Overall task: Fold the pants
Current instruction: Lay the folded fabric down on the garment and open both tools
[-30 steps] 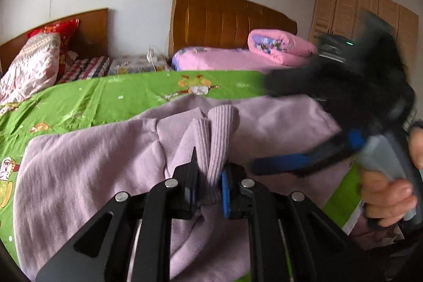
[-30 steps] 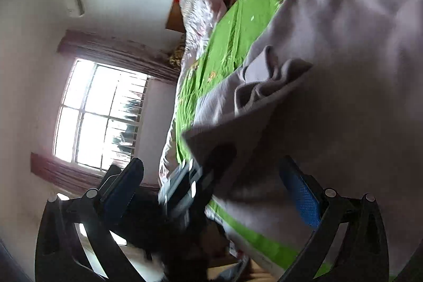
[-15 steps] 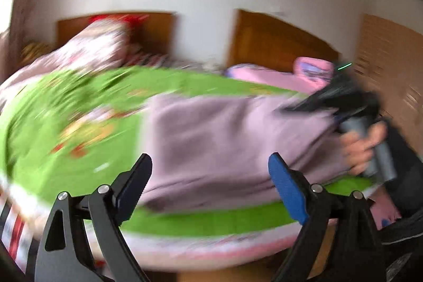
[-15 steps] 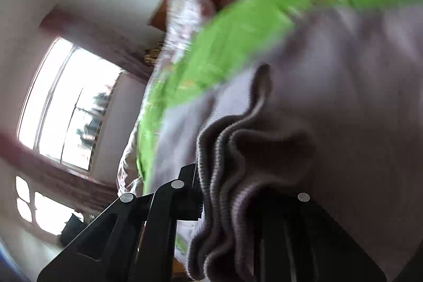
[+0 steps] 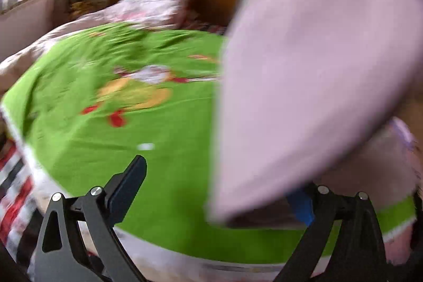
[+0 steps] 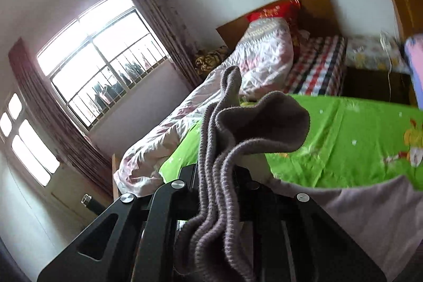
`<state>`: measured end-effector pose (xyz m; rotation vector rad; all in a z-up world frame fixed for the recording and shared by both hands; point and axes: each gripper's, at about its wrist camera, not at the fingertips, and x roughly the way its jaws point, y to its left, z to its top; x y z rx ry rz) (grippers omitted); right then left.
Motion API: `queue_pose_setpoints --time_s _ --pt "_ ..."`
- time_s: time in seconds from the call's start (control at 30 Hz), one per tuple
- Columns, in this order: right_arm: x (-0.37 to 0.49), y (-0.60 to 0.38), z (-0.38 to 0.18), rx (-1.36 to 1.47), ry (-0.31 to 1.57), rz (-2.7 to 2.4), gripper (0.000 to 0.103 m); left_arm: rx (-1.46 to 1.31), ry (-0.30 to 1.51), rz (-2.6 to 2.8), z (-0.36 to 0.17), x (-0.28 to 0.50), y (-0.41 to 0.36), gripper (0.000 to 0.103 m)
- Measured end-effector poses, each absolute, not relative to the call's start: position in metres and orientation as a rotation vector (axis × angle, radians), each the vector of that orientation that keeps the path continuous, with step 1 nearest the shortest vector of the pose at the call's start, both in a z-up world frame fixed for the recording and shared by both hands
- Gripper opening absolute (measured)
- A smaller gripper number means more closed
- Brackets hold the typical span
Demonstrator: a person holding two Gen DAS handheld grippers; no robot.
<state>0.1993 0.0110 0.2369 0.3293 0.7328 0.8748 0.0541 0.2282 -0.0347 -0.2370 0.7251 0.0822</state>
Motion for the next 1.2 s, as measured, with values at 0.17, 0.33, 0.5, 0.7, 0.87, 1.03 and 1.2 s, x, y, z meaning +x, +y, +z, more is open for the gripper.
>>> queue_pose_setpoints --time_s 0.17,0.33,0.5,0.7,0.87,1.03,1.2 --pt "0.207 -0.046 0.195 0.414 0.771 0.816 0.017 -0.271 0.725 -0.009 -0.044 0.036 0.257 0.098" --pt "0.199 -0.118 0.102 0.522 0.863 0.663 0.017 -0.165 0.729 0.038 -0.046 0.038 0.245 0.101" --pt "0.192 -0.153 -0.015 0.627 1.047 0.561 0.017 -0.088 0.751 0.05 -0.05 0.044 0.233 0.102" --pt "0.189 -0.146 -0.001 0.6 1.005 0.594 0.017 -0.104 0.761 0.054 -0.048 0.045 0.235 0.102" --pt "0.189 -0.14 0.007 0.569 0.988 0.598 0.017 -0.185 0.724 0.055 -0.047 0.041 0.242 0.102" --pt "0.196 -0.147 -0.018 0.618 1.07 0.538 0.012 -0.119 0.725 0.065 -0.05 0.039 0.235 0.102" --pt "0.177 -0.157 0.011 0.458 0.998 0.416 0.044 0.037 0.762 0.053 -0.034 0.022 0.221 0.101"
